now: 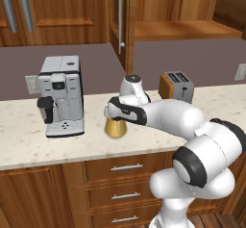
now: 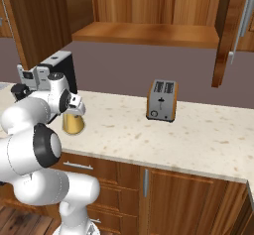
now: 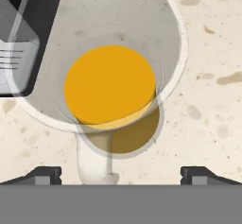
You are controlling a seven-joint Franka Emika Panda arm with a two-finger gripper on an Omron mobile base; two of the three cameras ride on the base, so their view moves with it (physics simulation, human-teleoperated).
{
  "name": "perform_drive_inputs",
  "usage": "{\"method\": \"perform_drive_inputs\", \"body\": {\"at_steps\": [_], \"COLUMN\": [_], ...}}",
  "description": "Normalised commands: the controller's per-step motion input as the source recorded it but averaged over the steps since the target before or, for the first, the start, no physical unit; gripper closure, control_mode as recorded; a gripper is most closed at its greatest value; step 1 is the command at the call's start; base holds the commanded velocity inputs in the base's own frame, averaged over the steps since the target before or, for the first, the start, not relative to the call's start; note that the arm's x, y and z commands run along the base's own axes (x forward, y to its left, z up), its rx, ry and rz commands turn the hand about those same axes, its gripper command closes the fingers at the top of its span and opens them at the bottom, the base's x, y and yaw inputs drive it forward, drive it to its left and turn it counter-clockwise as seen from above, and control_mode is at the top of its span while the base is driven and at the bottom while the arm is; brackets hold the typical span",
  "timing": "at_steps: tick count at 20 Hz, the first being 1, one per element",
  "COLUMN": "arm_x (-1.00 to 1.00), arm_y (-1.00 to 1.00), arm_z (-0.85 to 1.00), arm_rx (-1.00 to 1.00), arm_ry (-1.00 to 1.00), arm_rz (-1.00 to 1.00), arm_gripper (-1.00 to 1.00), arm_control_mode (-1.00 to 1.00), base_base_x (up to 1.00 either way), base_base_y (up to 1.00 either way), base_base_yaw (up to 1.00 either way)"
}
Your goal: There is a tray on the dining counter. Grab the cup, mug, and pitcher and place them on the tray. The pitcher may be placed next to the tray if it cannot fit the tray.
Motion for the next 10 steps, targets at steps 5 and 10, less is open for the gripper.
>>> {"method": "perform_drive_inputs", "body": {"at_steps": [5, 10], "arm_x": [0.00, 0.00], "arm_y": [0.00, 0.00], "arm_z": [0.00, 0.00], "arm_rx": [0.00, 0.00], "arm_ry": [0.00, 0.00], "arm_rz": [0.00, 0.00], "arm_gripper": [-1.00, -1.00], "arm_control_mode": [-1.00, -1.00], "base_base_x": [0.00, 0.00], "base_base_y": [0.00, 0.00], "base_base_yaw": [0.00, 0.00]}}
